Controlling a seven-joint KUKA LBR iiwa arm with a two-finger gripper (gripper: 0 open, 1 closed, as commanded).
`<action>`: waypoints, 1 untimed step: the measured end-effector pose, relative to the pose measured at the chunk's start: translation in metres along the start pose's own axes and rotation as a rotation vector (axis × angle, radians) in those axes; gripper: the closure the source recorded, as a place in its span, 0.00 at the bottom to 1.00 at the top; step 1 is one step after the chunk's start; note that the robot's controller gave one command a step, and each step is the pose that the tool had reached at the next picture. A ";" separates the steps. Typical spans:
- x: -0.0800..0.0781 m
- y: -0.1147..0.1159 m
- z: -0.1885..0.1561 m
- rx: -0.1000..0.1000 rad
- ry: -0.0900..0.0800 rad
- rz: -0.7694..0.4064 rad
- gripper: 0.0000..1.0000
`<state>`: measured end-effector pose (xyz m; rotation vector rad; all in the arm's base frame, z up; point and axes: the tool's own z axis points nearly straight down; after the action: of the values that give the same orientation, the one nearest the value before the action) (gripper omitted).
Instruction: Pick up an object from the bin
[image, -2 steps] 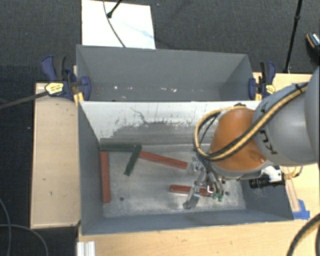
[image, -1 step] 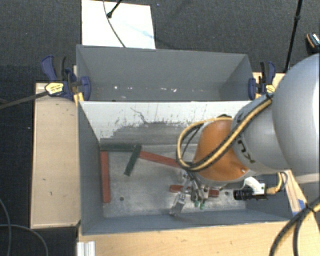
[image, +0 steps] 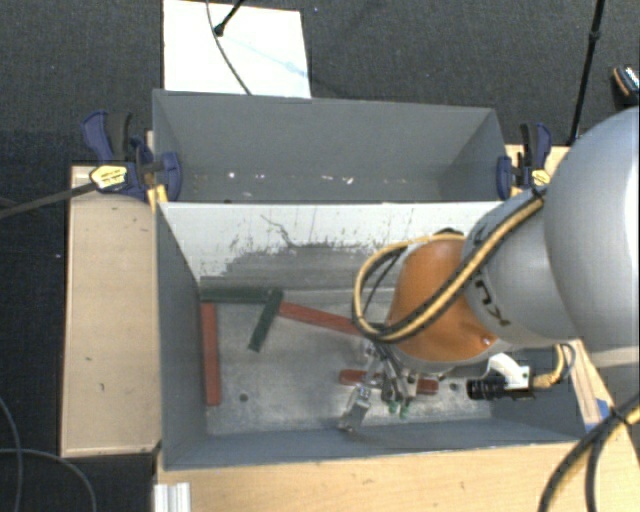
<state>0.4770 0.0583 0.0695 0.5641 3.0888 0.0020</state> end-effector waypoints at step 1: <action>0.000 0.000 0.000 0.000 0.001 0.002 1.00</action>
Offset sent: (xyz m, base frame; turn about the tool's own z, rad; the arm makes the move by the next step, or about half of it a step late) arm 0.0000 0.0000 0.0000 0.0000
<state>0.4768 0.0583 0.0695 0.5669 3.0889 0.0021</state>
